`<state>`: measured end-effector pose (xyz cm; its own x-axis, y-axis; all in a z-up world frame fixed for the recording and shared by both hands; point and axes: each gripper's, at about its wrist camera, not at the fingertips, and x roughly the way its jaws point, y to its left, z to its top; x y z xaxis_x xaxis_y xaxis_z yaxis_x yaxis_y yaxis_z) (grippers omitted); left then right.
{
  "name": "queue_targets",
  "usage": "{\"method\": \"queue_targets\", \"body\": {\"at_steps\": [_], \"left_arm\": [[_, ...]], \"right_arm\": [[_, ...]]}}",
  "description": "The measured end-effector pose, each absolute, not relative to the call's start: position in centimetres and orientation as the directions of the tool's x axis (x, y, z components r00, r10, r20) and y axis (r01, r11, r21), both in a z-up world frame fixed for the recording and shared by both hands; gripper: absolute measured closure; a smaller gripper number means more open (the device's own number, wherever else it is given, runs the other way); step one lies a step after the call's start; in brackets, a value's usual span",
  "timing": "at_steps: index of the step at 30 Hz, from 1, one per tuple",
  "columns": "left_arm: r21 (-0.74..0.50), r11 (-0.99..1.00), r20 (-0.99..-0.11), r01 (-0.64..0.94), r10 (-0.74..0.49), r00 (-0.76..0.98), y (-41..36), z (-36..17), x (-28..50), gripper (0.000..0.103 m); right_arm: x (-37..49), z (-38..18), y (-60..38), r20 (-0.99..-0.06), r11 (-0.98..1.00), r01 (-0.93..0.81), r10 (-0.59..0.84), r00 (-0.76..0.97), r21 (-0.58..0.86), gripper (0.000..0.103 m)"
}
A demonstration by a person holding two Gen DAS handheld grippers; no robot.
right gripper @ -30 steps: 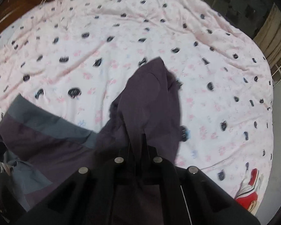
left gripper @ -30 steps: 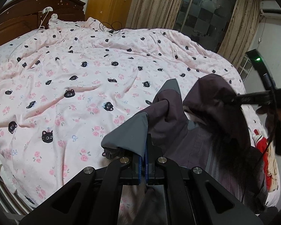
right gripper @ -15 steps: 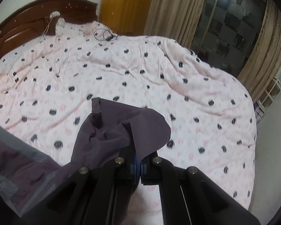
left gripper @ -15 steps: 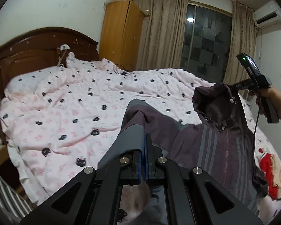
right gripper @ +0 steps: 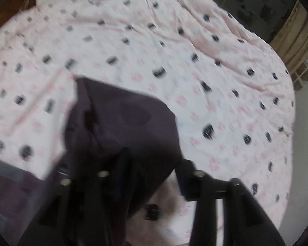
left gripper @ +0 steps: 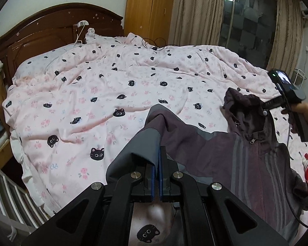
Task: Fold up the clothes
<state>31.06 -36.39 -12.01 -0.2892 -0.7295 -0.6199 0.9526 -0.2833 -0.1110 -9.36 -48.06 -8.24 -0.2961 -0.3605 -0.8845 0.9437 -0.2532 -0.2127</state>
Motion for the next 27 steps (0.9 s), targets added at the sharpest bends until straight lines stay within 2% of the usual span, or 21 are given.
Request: {"method": "queue_targets", "body": {"at_steps": [7,11,15,21,27], "left_arm": [[-0.139,-0.285,-0.611,0.948,-0.729,-0.308,-36.0,-11.5,31.4,0.101],[-0.154,-0.286,-0.606,0.946,-0.728,-0.319,-35.8,-11.2,31.6,0.1],[-0.15,-0.292,-0.611,0.945,-0.724,-0.321,-35.6,-11.4,31.6,0.098],[-0.143,-0.3,-0.616,0.943,-0.719,-0.322,-35.3,-12.0,31.4,0.098],[-0.143,-0.306,-0.623,0.941,-0.711,-0.326,-35.0,-12.0,30.9,0.097]], "right_arm": [[-13.8,-4.5,-40.1,-0.863,-0.287,0.956,-0.468,-0.191,-0.056,0.055],[-13.8,-2.1,-30.5,-0.822,-0.278,0.96,-0.554,-0.131,0.034,0.043],[-12.8,-1.5,-20.6,-0.783,-0.302,0.949,-0.61,-0.121,0.089,0.036],[-6.8,-5.6,-11.8,-0.791,-0.305,0.95,-0.563,-0.242,-0.074,0.036],[-2.6,-9.5,-11.1,-0.796,-0.281,0.953,-0.55,-0.252,-0.108,0.037]]}}
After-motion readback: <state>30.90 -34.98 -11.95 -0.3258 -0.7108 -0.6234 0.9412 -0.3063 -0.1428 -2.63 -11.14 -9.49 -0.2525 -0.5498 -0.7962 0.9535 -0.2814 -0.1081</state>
